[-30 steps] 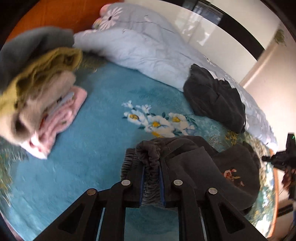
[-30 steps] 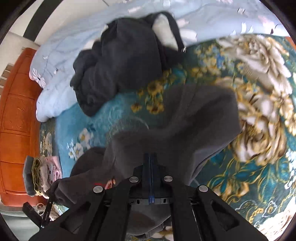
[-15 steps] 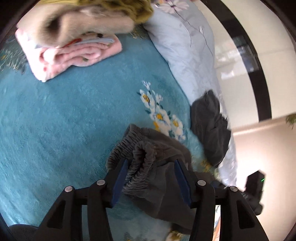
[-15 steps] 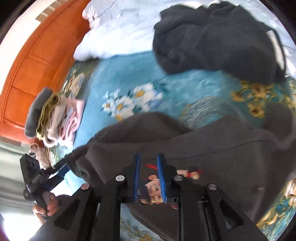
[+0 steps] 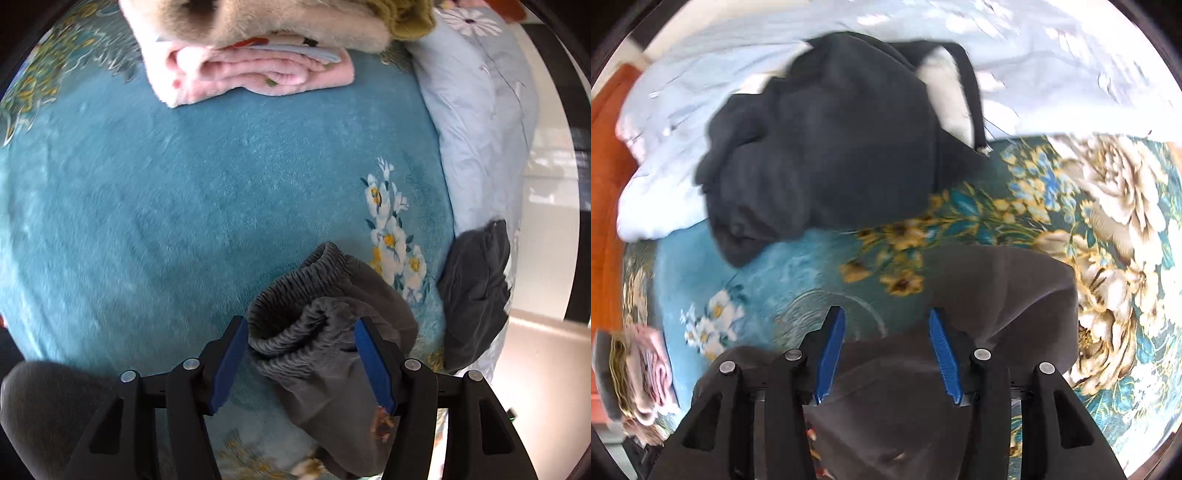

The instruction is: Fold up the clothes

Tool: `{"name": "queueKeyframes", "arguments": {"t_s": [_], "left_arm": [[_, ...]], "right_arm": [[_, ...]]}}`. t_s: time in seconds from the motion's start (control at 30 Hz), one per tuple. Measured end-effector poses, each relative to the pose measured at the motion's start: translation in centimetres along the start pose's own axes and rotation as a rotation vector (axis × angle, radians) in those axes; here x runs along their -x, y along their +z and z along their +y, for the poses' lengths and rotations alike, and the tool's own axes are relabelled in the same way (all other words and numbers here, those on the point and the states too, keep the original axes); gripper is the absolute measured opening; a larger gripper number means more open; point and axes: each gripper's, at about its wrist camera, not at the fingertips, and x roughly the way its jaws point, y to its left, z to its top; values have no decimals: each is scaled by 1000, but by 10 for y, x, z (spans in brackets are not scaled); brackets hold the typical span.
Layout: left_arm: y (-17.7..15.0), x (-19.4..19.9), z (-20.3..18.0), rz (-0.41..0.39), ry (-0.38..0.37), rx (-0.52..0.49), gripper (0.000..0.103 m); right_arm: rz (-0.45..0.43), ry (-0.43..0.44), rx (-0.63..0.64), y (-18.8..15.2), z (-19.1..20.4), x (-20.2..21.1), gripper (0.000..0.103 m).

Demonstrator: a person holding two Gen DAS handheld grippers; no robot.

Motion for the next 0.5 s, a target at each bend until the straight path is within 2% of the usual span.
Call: {"name": "queueKeyframes", "arguments": {"t_s": [0.07, 0.1, 0.13, 0.2, 0.27, 0.37, 0.5], "left_arm": [[4, 7, -7, -13, -4, 24, 68], [7, 10, -14, -38, 10, -5, 71], [10, 10, -22, -63, 44, -56, 76], [10, 4, -29, -76, 114, -123, 76], [6, -11, -24, -36, 144, -127, 76], [-7, -37, -2, 57, 144, -41, 76], [-25, -50, 18, 103, 160, 31, 76]], "right_arm": [[78, -12, -28, 5, -3, -19, 57], [97, -43, -33, 5, -3, -27, 57], [80, -97, -28, 7, -4, -32, 57], [24, -194, -23, 9, -6, -37, 58], [-6, -251, -39, 9, -11, -39, 59], [-31, -298, -54, 5, -18, -36, 59], [-107, -370, -16, -3, -25, -22, 60]]}}
